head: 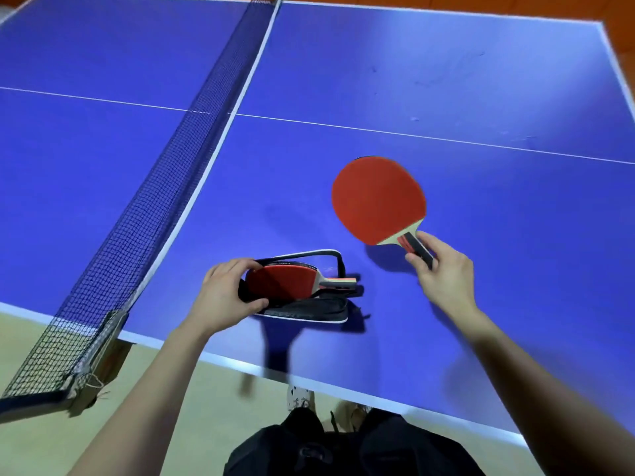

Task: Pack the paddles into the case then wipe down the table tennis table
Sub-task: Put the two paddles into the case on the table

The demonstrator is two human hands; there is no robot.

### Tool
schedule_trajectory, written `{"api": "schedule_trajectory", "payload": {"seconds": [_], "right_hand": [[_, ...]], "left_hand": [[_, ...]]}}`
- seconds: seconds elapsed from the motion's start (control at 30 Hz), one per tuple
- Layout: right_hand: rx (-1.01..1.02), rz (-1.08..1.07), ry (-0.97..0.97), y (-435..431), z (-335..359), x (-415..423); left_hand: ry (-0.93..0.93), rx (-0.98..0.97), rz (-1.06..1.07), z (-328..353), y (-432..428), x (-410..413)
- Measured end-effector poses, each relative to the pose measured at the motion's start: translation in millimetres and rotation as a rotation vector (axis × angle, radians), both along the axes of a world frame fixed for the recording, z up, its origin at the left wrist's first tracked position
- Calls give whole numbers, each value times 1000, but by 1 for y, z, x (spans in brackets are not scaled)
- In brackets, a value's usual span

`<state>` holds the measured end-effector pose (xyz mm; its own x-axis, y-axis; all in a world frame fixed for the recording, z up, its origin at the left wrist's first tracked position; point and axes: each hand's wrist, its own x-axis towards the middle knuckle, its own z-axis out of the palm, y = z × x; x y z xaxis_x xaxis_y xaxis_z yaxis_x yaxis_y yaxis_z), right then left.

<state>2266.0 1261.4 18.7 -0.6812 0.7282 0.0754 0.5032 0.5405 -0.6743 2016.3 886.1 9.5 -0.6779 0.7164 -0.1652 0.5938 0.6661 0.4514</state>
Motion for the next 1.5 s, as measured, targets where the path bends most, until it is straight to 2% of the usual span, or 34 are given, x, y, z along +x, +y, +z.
{"api": "schedule_trajectory", "payload": {"seconds": [0.07,0.13,0.2,0.27,0.47,0.53,0.63,0.77,0.83,1.03,1.13,1.23,1.33,1.4,1.5], "right_hand": [[103,136,130,-13,7,9],[218,345,172,-24,5,14],[330,524,90,-32,-10,11],[396,612,-44,-41,-31,2],[219,719,-387,-98,-47,-54],[224,681,-468,-101,-46,-63],[203,457,-551,-85,-53,-61],[-135,466,-649,-72,-69,-61],[-220,512,-681,-72,-74,-66],[-144,624,-668,-66,-57,-79],[-222,679,-565,-75,-39,-87],[-187,774,-456,-93,-20,-100],[-154,779,-376,-106,-4,-112],[-180,734,-390,-113,3,-120],[-170,671,-550,-118,13,-136]], "left_hand": [[-14,2,1,-1,1,-3],[-24,-5,1,-1,2,-5],[-37,-8,11,0,2,-7],[-50,-7,16,1,3,-7],[-37,-34,-12,2,7,-6],[-42,-34,-6,3,8,-7],[-43,-31,-9,3,8,-8],[-45,-33,-10,3,10,-7],[-47,-23,-9,3,9,-6],[-48,-26,0,3,6,-7],[-41,-29,-3,2,9,-7],[-16,-17,0,5,13,-5],[-47,-41,-37,9,13,-4],[-10,-73,-82,7,9,-5],[76,-61,-60,2,9,-6]]}}
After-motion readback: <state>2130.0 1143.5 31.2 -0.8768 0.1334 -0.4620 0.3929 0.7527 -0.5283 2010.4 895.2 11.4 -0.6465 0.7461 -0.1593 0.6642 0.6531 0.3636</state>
